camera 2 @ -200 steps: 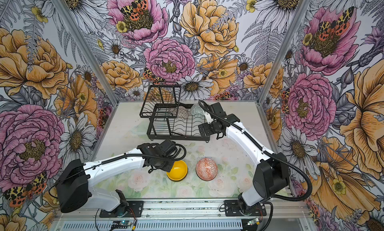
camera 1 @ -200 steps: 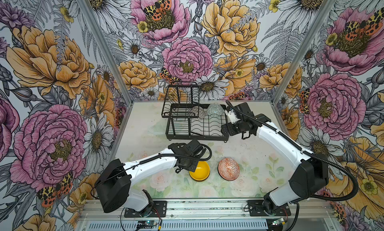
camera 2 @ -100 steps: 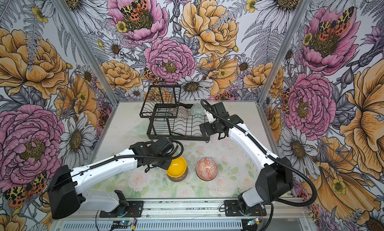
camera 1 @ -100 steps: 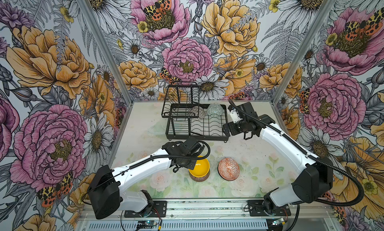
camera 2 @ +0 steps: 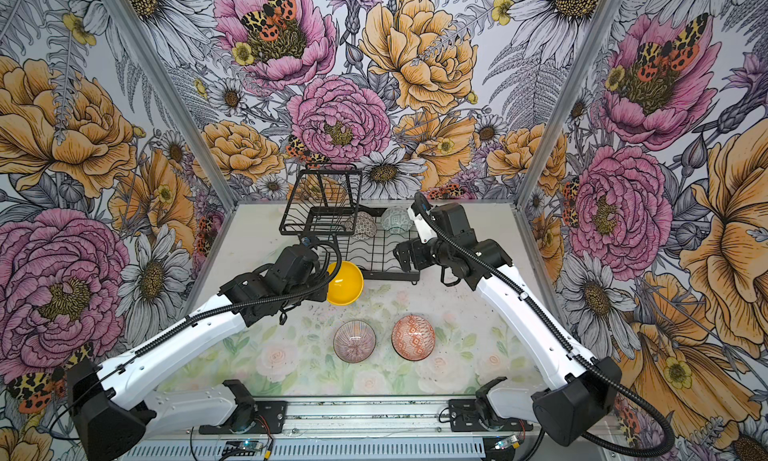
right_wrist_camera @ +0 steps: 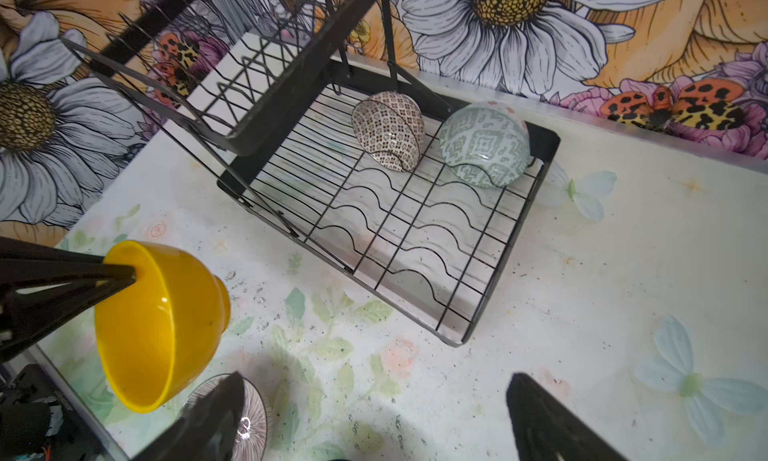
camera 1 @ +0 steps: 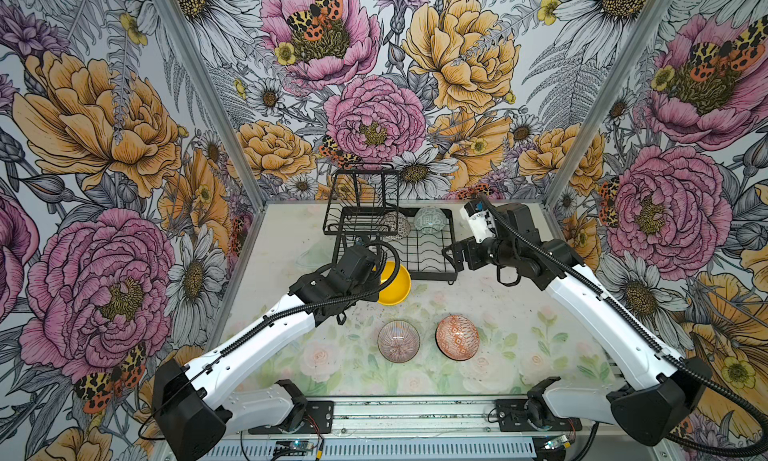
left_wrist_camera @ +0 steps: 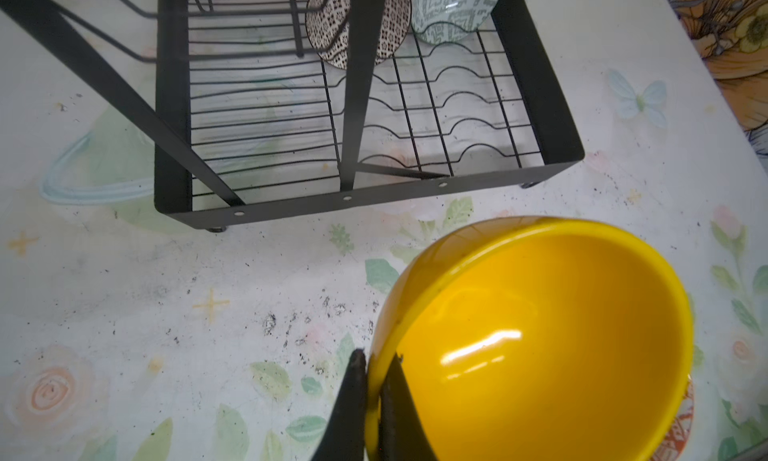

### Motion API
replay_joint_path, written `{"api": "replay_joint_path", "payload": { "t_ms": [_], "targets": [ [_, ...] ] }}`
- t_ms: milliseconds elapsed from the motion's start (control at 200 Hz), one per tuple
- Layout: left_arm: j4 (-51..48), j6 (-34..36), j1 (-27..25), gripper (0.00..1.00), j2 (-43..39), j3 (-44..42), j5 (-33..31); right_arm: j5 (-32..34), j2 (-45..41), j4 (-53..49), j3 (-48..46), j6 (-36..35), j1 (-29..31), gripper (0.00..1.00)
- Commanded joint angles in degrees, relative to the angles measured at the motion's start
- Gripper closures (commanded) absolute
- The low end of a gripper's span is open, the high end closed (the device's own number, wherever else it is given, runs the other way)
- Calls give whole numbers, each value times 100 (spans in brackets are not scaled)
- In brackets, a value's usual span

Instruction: Load the bowls into the dish rack

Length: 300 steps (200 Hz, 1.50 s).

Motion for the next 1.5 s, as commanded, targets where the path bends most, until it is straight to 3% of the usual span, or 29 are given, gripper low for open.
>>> {"api": "replay_joint_path", "payload": {
  "t_ms": [0, 265, 540, 610, 861, 956, 1201, 1401, 1451, 1496],
  "targets": [
    [984, 223, 25, 100, 62, 313, -480, -127, 44, 245, 343, 510, 298, 1],
    [1849, 306, 2, 100, 39, 205, -914, 352, 494, 353, 692, 1069, 972, 6],
    [2226, 397, -8, 100, 166, 221, -727, 1007, 1228, 841, 796, 1596, 1225, 15],
    [2291, 402, -27, 100, 172, 197, -682, 1215, 1329, 1004, 823, 1716, 1265, 21],
    [2442, 369, -133, 100, 113, 85, -583, 1594, 1516, 1169, 976, 1817, 1389, 58],
    [2464, 362, -142, 100, 110, 55, -506, 1619, 1554, 1176, 985, 1827, 1432, 63],
    [2515, 386, -167, 100, 154, 33, -338, 1749, 1547, 1169, 955, 1740, 1459, 100],
    [2419, 612, -58, 100, 71, -1, 151, 1995, 1151, 1438, 702, 1114, 1395, 100],
    [2253, 760, 25, 82, 63, 55, 414, 1984, 1083, 1472, 655, 886, 1308, 100],
    [2074, 881, 66, 59, 21, 103, 525, 1956, 1048, 1504, 611, 636, 1222, 100]
  ]
}}
